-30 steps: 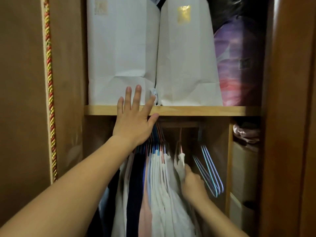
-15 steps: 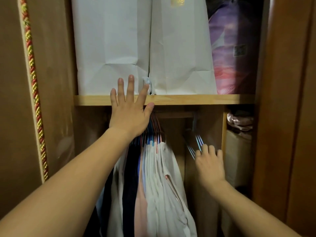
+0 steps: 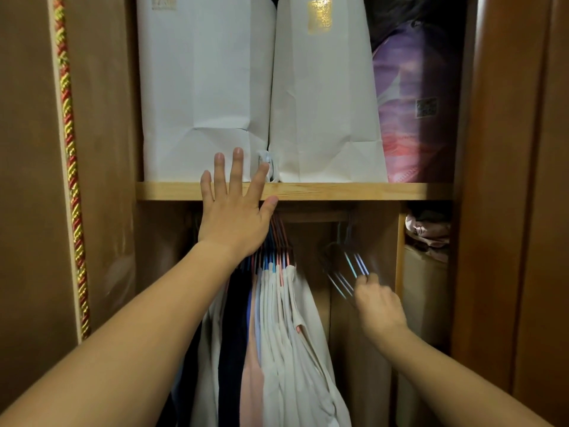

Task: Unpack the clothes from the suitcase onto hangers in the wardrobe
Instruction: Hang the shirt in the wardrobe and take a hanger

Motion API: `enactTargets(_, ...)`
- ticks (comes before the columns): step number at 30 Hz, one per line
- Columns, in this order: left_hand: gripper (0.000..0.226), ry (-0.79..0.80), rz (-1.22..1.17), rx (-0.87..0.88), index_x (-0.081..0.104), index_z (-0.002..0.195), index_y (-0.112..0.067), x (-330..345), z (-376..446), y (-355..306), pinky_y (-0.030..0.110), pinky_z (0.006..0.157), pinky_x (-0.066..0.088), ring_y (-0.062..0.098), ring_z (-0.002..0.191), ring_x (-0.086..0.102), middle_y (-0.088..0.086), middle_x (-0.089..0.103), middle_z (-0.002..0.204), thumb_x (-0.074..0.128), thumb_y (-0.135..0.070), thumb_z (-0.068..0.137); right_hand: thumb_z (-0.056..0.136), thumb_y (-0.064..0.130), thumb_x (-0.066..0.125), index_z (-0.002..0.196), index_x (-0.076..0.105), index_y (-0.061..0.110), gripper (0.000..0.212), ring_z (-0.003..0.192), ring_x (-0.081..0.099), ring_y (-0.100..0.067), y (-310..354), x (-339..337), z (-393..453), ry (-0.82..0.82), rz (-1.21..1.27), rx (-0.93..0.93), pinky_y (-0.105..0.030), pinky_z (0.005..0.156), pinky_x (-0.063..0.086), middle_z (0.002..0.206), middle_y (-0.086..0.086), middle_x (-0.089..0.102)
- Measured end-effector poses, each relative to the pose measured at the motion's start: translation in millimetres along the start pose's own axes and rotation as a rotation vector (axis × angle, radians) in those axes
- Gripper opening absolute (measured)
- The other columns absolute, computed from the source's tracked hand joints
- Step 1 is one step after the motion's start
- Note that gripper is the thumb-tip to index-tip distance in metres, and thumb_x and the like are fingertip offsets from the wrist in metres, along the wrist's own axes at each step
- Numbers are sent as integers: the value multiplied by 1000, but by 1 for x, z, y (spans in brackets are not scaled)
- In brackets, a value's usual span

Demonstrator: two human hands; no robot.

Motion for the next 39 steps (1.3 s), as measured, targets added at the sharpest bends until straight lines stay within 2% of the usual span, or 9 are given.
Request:
enactTargets(4, 65, 8, -12, 2, -9, 160, -35, 0, 1, 1, 56, 121, -14, 35, 149, -32, 8, -29, 164, 8, -60, 103, 101, 17, 47, 112, 59, 10, 18, 91, 68, -31, 10, -11, 12, -102, 379, 184, -40, 74, 56, 99, -10, 69)
enactTargets(13, 63, -16, -53, -53, -6, 161, -32, 0, -8, -9, 56, 122, -12, 36, 152, -24, 10, -20, 167, 16, -53, 106, 101, 28, 45, 105, 57, 12, 20, 90, 66, -37, 16, -7, -35, -159, 487, 124, -43, 72, 50, 93, -14, 69)
enactTargets(17, 63, -174, -434, 21, 26, 160, -18, 36, -80, -69, 46, 125, 7, 37, 155, 6, 19, 10, 167, 42, -24, 99, 98, 31, 52, 97, 55, 19, 13, 72, 67, -34, -13, 35, -148, -136, 496, 73, -42, 56, 47, 78, -6, 68)
enactTargets(20, 65, 39, -910, -12, 42, 149, -4, 80, -190, -131, 24, 122, 20, 30, 144, 34, 20, 36, 154, 45, -2, 84, 98, 32, 52, 101, 57, 25, 9, 65, 66, -24, -52, 79, -268, -57, 551, 122, -38, 50, 50, 77, 2, 68)
enactTargets(24, 66, 481, -1058, -54, 45, 145, 1, 128, -371, -205, 32, 121, 26, 32, 137, 39, 22, 44, 146, 46, -7, 79, 99, 33, 47, 106, 53, 28, 10, 64, 64, -18, -117, 110, -456, 234, 514, 277, -35, 53, 47, 73, 5, 65)
enactTargets(29, 41, 1018, -877, 627, 61, 132, -11, 158, -561, -296, 57, 109, 38, 40, 130, 47, 15, 55, 137, 44, -28, 99, 105, 48, 29, 106, 55, 28, 33, 63, 63, -16, -185, 88, -651, 444, 510, 669, -29, 55, 45, 69, 8, 63)
enactTargets(34, 20, 1328, -872, 962, 55, 92, -25, 162, -695, -389, 41, 70, 49, 31, 83, 64, 1, 62, 86, 40, -33, 103, 95, 60, 33, 102, 45, 40, 24, 78, 65, -13, -230, 119, -788, 704, 579, 892, -30, 68, 48, 78, 18, 56)
enactTargets(37, 14, 1429, -904, 1208, 56, 100, -28, 154, -798, -444, 37, 65, 52, 25, 82, 66, -2, 63, 91, 55, -21, 89, 86, 67, 50, 128, 49, 45, 47, 94, 66, 0, -240, 183, -847, 706, 802, 1061, -26, 81, 53, 102, 20, 67)
enactTargets(39, 19, 1479, -942, 1304, 59, 101, -27, 155, -878, -482, 40, 67, 53, 28, 85, 64, 2, 63, 93, 52, -18, 85, 89, 57, 60, 126, 58, 40, 40, 84, 64, -1, -246, 243, -878, 607, 873, 1221, -28, 78, 53, 89, 17, 67)
Point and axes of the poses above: each hand's wrist, its own z-axis towards the middle knuckle, its own x-axis out of the palm, y = z × x, the point moved 1 cm from there along z, towards the middle knuckle
